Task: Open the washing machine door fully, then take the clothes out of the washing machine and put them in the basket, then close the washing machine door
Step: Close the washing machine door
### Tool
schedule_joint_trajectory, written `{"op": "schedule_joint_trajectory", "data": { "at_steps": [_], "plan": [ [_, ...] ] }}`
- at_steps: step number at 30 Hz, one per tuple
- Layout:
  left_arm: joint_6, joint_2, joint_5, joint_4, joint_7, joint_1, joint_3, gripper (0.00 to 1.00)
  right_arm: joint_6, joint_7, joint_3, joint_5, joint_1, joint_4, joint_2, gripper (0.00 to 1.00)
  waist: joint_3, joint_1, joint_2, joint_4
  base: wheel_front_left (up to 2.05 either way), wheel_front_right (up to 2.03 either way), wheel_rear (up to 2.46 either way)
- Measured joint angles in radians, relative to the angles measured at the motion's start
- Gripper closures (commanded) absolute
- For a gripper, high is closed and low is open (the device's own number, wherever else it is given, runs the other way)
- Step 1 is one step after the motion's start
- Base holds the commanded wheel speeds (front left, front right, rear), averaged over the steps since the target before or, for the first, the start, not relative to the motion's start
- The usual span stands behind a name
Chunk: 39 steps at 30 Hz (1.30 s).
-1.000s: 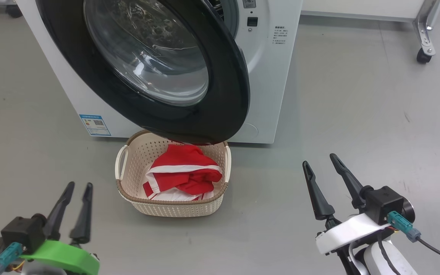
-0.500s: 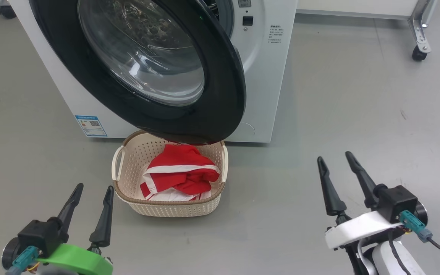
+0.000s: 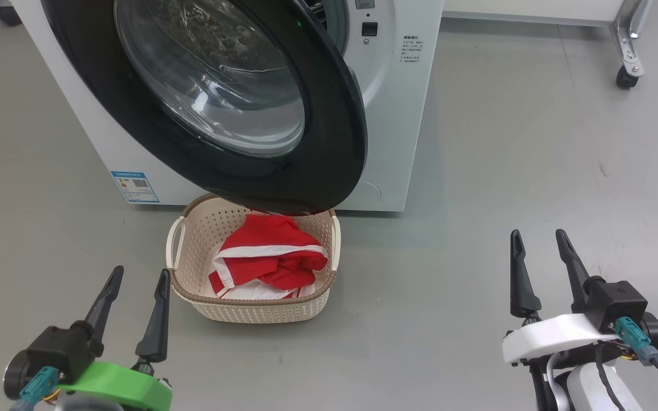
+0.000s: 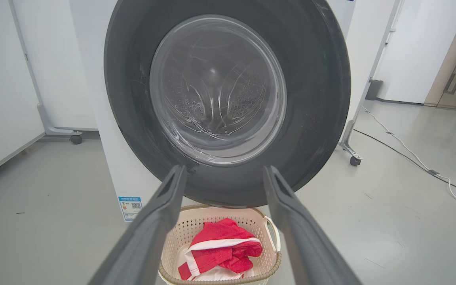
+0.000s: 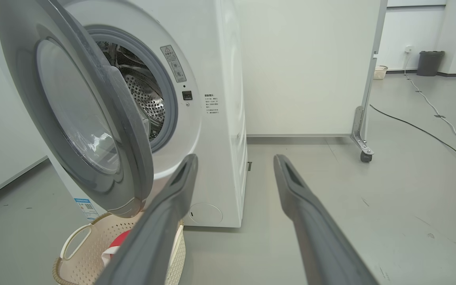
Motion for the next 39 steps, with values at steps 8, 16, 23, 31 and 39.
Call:
{"op": "schedule_joint_trajectory", "data": {
  "at_steps": [8, 16, 23, 31, 39],
  "plan": [
    [0.000, -0.011, 0.014, -0.001, 0.000, 0.014, 0.010, 0.00, 0.000, 0.000, 0.007, -0.001, 0.005, 0.000, 0.001, 0.00, 0.000, 0.0000, 0.0000, -0.001, 0.00, 0.00, 0.00],
    [-0.001, -0.018, 0.037, -0.002, 0.000, 0.015, 0.020, 0.00, 0.001, 0.000, 0.013, -0.001, 0.006, 0.000, 0.002, 0.00, 0.001, 0.0000, 0.0000, -0.002, 0.00, 0.00, 0.00],
    [-0.003, -0.031, 0.046, -0.002, 0.000, 0.025, 0.032, 0.00, 0.002, 0.000, 0.014, -0.001, 0.007, 0.000, 0.004, 0.00, 0.000, 0.0000, 0.0000, -0.001, 0.00, 0.00, 0.00],
    [-0.021, -0.040, 0.060, -0.007, 0.000, 0.028, 0.038, 0.00, 0.009, 0.000, 0.016, -0.005, 0.007, -0.023, 0.005, 1.00, 0.010, 0.0001, 0.0000, 0.003, 0.00, 0.00, 0.00],
    [-0.030, -0.053, 0.069, -0.026, 0.000, 0.026, 0.038, 0.00, 0.065, 0.000, 0.085, -0.063, -0.023, -0.040, -0.024, 1.00, 0.055, 0.0000, 0.0000, 0.019, 0.00, 0.00, 0.00]
  ]
}}
